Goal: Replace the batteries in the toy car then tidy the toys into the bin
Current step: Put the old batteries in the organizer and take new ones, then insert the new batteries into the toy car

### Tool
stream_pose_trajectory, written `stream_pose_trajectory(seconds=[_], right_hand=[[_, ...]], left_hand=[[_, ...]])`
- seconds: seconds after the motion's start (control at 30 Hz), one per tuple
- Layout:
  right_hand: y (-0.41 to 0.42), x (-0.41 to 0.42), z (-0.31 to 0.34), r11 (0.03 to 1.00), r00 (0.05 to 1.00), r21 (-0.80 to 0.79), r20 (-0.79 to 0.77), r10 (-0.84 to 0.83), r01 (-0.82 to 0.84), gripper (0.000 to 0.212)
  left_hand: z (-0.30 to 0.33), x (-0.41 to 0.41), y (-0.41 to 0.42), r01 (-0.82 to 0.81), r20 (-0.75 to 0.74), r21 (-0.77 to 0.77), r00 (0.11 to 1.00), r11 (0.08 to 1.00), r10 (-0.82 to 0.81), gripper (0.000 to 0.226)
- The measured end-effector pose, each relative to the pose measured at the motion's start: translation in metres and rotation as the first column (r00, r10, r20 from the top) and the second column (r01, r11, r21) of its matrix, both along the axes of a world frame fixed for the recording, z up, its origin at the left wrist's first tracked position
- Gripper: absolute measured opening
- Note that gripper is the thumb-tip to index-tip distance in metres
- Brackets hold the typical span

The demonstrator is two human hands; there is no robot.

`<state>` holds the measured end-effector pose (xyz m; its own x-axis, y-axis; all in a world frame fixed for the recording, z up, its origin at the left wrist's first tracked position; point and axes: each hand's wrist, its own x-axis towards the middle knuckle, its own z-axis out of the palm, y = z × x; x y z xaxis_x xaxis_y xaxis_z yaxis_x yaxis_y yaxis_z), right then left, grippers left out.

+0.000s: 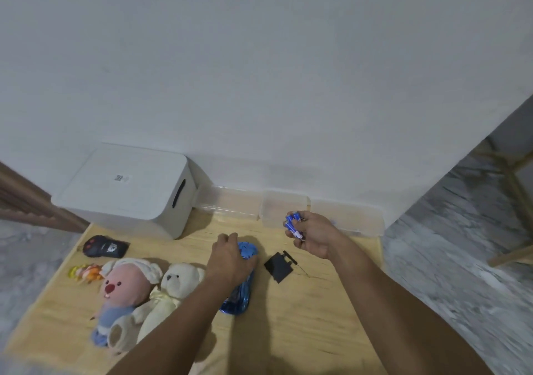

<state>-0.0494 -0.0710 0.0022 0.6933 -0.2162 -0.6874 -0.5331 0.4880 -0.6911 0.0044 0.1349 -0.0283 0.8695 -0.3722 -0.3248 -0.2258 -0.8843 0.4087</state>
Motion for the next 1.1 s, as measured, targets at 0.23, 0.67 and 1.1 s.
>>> stream_pose_trajectory(seconds=[0.23, 0.67, 1.1], right_hand=[[0.014, -0.002, 0.001, 0.999, 0.999, 0.027, 0.006, 0.033, -0.033, 0.019], [0.022, 0.002, 0.011, 0.98, 1.0, 0.2, 0.02, -0.001, -0.003, 0.023], [0.032, 0.013, 0.032, 1.0, 1.0, 0.005, -0.011, 0.028, -0.028, 0.019]], left_hand=[[-0.012, -0.028, 0.007, -0.063, -0.102, 0.169, 0.991, 0.984, 0.081, 0.094], [0.016, 0.004, 0.033, -0.846, -0.917, -0.366, 0.398, 0.388, 0.001, 0.047], [0.024, 0.012, 0.017, -0.749, -0.801, -0.578, 0.597, 0.324, -0.049, 0.035]])
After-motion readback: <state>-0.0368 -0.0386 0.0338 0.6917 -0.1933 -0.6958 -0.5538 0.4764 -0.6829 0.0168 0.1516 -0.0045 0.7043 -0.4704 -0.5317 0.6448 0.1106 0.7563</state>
